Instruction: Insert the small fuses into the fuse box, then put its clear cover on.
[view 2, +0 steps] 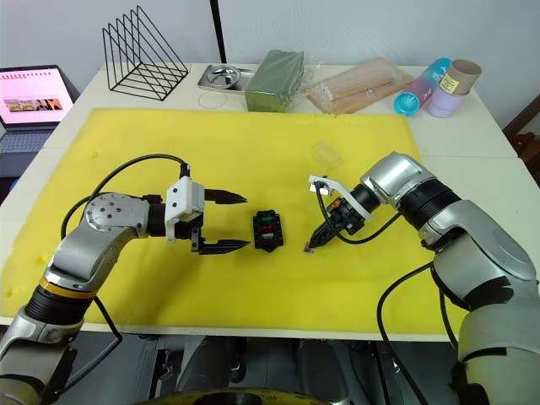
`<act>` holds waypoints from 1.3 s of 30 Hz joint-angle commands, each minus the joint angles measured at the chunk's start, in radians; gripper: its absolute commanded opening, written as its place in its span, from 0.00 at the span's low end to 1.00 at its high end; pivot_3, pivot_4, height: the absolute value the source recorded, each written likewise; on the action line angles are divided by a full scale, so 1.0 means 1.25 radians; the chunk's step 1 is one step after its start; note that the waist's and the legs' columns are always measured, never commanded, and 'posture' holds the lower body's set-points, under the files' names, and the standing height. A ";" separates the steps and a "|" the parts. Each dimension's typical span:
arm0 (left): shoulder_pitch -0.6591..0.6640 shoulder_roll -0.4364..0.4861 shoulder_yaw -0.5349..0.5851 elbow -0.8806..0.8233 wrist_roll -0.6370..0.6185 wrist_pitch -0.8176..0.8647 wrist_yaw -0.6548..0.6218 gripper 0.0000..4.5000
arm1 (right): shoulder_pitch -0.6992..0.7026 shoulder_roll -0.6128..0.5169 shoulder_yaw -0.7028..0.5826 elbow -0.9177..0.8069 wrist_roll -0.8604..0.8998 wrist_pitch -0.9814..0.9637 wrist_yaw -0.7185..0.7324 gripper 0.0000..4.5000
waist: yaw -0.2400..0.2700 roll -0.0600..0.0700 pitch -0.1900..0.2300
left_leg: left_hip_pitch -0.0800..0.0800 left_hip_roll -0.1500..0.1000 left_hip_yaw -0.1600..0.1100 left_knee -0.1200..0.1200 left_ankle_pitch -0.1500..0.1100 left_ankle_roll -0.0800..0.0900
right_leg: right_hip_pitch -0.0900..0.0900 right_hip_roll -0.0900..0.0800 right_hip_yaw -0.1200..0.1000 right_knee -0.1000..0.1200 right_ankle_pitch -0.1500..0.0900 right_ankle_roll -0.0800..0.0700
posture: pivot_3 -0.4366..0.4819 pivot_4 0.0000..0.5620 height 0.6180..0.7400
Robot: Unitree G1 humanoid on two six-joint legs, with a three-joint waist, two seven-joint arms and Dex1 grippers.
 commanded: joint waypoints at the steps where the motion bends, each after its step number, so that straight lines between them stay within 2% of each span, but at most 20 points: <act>1: 0.000 -0.002 0.011 -0.025 -0.001 -0.010 0.009 1.00 | -0.013 -0.046 -0.084 -0.089 0.034 0.103 -0.007 0.00 | 0.001 0.001 0.001 | 0.000 0.000 0.000 0.000 0.000 0.000 | 0.000 0.000 0.000 0.000 0.000 0.000 | 0.48 0.27 1.00; 5: 0.008 -0.004 0.011 -0.031 -0.001 -0.012 0.013 1.00 | 0.029 -0.076 -0.220 -0.185 0.070 0.243 -0.093 0.00 | 0.002 0.001 0.001 | -0.001 0.000 0.000 0.000 0.000 0.000 | -0.001 -0.001 0.000 0.000 0.000 0.000 | 0.48 0.27 1.00; 9: 0.013 -0.007 0.011 -0.030 0.000 -0.017 0.018 1.00 | 0.078 -0.052 -0.414 -0.241 0.129 0.464 -0.246 0.00 | 0.003 0.001 0.001 | -0.001 0.000 0.000 0.000 0.000 0.000 | 0.000 -0.001 0.000 0.000 0.000 0.000 | 0.48 0.27 1.00; 14: 0.010 -0.014 0.008 -0.024 0.002 -0.021 0.020 1.00 | 0.208 -0.072 -0.561 -0.305 0.355 0.480 -0.505 0.00 | 0.004 0.001 0.000 | -0.001 0.000 0.000 0.000 0.000 0.000 | 0.000 -0.001 0.000 0.000 0.000 0.000 | 0.48 0.27 1.00; 17: 0.009 -0.017 0.008 -0.022 0.003 -0.023 0.022 1.00 | 0.307 -0.060 -0.669 -0.322 0.551 0.480 -0.725 0.00 | 0.004 0.001 0.001 | -0.001 -0.001 0.000 0.000 0.000 0.000 | 0.001 -0.001 0.000 -0.001 0.000 0.000 | 0.48 0.27 1.00; 20: 0.018 -0.015 0.009 -0.030 0.001 -0.021 0.023 1.00 | 0.446 0.003 -0.808 -0.354 0.779 0.480 -1.017 0.00 | 0.002 0.000 0.000 | -0.001 0.000 0.001 0.000 0.000 0.000 | 0.001 0.000 0.000 -0.001 0.000 0.000 | 0.48 0.27 1.00; 22: 0.021 -0.015 0.009 -0.033 0.000 -0.020 0.022 1.00 | 0.555 -0.018 -0.789 -0.418 1.061 0.311 -1.285 0.00 | 0.001 0.000 0.000 | -0.001 0.000 0.001 0.000 0.000 0.000 | 0.001 0.001 0.000 -0.001 0.000 0.000 | 0.48 0.27 1.00; 24: 0.021 -0.014 0.009 -0.032 0.000 -0.021 0.021 1.00 | 0.632 -0.002 -0.786 -0.479 1.198 0.188 -1.462 0.00 | 0.000 0.000 0.000 | -0.001 0.000 0.001 0.000 0.000 0.000 | 0.001 0.001 0.000 0.000 0.000 0.000 | 0.48 0.27 1.00; 30: 0.016 -0.016 0.006 -0.026 0.001 -0.023 0.018 1.00 | 0.745 0.085 -0.816 -0.629 1.210 0.061 -1.642 0.00 | -0.003 0.000 0.000 | -0.001 0.000 0.001 0.001 0.000 0.000 | 0.002 0.002 0.001 -0.001 0.001 0.001 | 0.48 0.27 1.00; 39: 0.009 -0.017 0.006 -0.018 0.003 -0.026 0.015 1.00 | 0.807 0.103 -0.817 -0.692 1.210 0.008 -1.723 0.00 | 0.001 0.000 0.000 | -0.001 0.000 0.001 0.001 0.000 0.000 | 0.002 0.001 0.001 -0.001 0.000 0.001 | 0.48 0.27 1.00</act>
